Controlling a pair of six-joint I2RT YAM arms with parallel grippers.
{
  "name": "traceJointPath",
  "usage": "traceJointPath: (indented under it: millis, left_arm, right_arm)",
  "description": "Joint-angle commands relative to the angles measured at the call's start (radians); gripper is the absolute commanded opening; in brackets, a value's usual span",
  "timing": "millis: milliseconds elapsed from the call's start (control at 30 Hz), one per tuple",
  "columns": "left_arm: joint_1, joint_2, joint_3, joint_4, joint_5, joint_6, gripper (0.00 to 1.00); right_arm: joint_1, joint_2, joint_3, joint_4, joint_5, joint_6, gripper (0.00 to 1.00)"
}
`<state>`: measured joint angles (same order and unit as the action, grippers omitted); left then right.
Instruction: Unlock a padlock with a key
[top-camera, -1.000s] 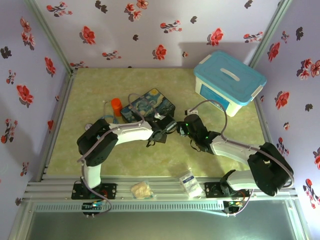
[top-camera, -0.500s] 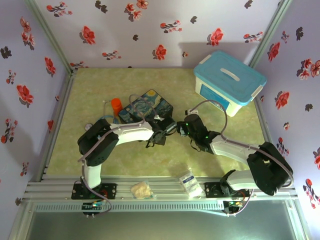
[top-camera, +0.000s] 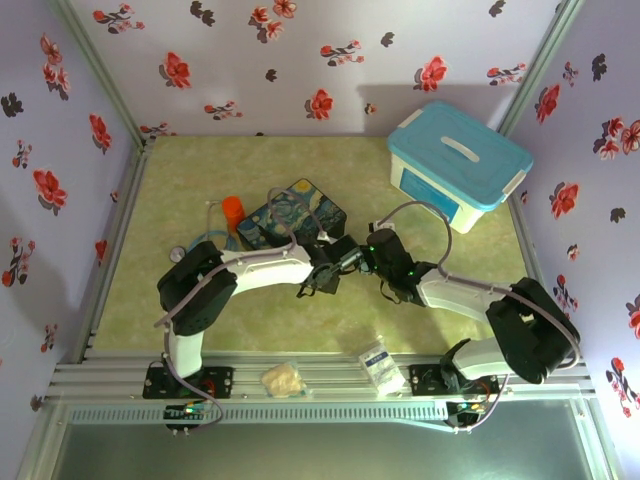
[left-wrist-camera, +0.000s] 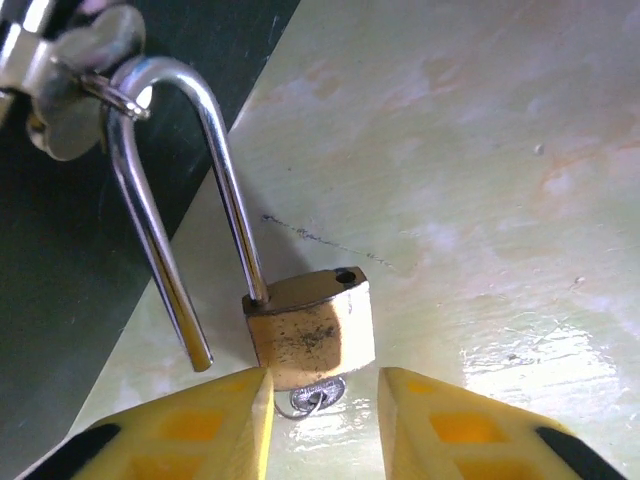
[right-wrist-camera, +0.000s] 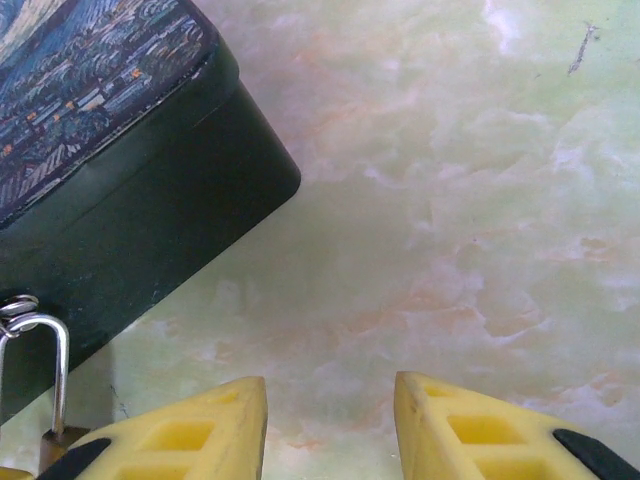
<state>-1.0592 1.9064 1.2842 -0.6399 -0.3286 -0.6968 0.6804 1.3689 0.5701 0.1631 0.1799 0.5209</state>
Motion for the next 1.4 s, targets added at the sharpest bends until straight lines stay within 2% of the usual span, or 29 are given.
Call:
traceJointPath:
  millis: [0,167,267,433,500,633,833,1033,1367]
  left_arm:
    - [-0.010,-0.037,-0.011,0.000,0.010,0.003,0.38]
    - [0.006,-0.164,-0.135,0.116,0.065,-0.026,0.47]
    - [0.026,-0.286,-0.239,0.196,0.063,-0.052,0.52]
    - [0.061,-0.472,-0.371,0.288,0.063,-0.098,0.60]
    - [0.086,-0.542,-0.429,0.331,0.062,-0.121,0.65]
    - [0.151,-0.649,-0.519,0.388,0.070,-0.146,0.67]
    - [0.217,-0.702,-0.570,0.393,0.080,-0.143,0.68]
    - [0.237,-0.700,-0.596,0.415,0.089,-0.142,0.69]
    - [0.268,-0.693,-0.607,0.452,0.099,-0.132,0.68]
  right_arm:
    - [-0.007,-0.012,0.002,0.022,-0.002,0.007,0.38]
    - [-0.007,-0.048,-0.023,0.031,-0.027,-0.009,0.51]
    - [-0.008,-0.036,-0.030,0.063,-0.128,-0.013,0.59]
    - [0.012,0.067,-0.019,0.151,-0.240,0.019,0.58]
    - [0.036,0.112,0.003,0.162,-0.243,0.028,0.57]
    - [0.076,0.212,0.052,0.220,-0.280,0.044,0.57]
    - [0.132,0.305,0.136,0.170,-0.283,0.020,0.56]
    - [0.151,0.325,0.145,0.106,-0.243,0.012,0.54]
    - [0.167,0.387,0.144,0.143,-0.244,0.052,0.52]
